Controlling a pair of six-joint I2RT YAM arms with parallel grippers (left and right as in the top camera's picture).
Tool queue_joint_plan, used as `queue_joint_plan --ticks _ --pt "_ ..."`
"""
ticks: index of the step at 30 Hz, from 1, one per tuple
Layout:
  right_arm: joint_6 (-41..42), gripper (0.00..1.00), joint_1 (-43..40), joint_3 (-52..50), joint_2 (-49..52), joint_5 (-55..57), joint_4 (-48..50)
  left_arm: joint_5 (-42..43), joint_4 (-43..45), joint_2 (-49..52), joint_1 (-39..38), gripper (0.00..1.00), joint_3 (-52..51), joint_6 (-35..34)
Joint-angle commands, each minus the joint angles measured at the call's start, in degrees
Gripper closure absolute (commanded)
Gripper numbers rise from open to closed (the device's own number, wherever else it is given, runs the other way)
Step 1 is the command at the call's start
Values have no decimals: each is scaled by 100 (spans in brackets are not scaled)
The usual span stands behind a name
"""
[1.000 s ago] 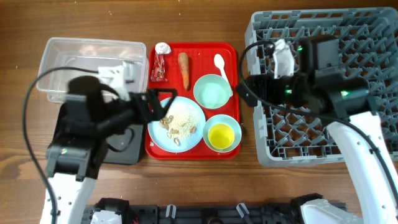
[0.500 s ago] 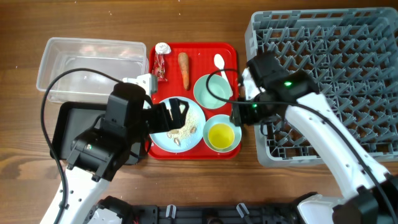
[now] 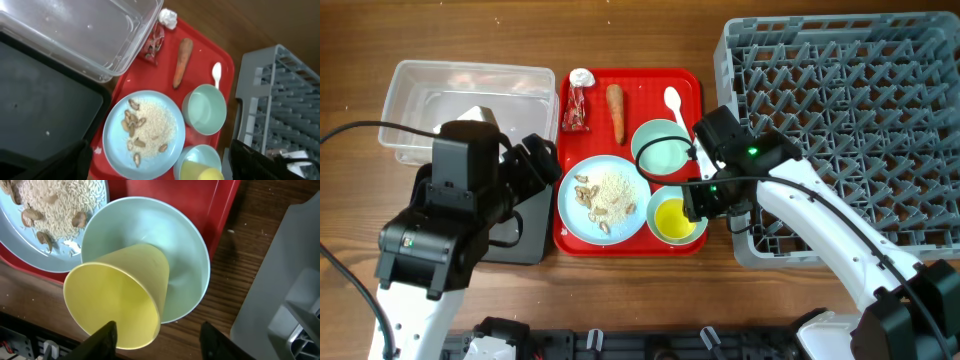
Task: Sort waste into correct bins and load items into the dishwasher rack
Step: 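Grasp the yellow cup with the left gripper and lift it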
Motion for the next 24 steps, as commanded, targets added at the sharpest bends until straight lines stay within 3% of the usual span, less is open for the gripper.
queue_joint_plan --ticks 1,5,9,14,17,24 --pt "225 50 -7 -33 83 129 146 490 -129 188 -197 13 74 597" --pt "385 50 -496 492 -31 140 372 627 -396 785 -931 22 74 715" --pt "382 46 -1408 1045 -367 138 278 588 -168 1534 -1897 24 74 717" --pt "160 45 -2422 1110 -671 -140 114 542 306 2485 -2710 35 74 715" --pt "-234 45 -2564 1108 -667 -289 -74 581 610 2907 -2951 37 74 717" --pt "-256 45 -2564 1108 -669 -273 -114 586 1016 3860 -3134 55 74 715"
